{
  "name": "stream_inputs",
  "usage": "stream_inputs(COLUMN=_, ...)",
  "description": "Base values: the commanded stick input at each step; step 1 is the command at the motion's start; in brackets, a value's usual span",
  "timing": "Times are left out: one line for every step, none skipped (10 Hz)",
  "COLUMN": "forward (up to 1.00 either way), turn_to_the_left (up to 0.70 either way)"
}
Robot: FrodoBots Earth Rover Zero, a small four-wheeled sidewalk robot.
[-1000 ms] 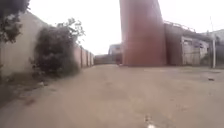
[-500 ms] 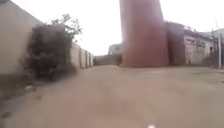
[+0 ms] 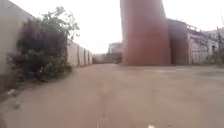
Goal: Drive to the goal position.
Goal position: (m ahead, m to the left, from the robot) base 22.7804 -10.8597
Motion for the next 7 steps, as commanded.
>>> stream_inputs(forward=1.00, turn_to_the_left=0.09)
stream_inputs(forward=1.00, turn_to_the_left=0.22)
stream_inputs(forward=1.00, turn_to_the_left=0.00)
stream_inputs(forward=1.00, turn_to_the_left=0.00)
stream_inputs(forward=1.00, turn_to_the_left=0.00)
stream_inputs(forward=1.00, turn_to_the_left=0.00)
stream_inputs(forward=1.00, turn_to_the_left=0.00)
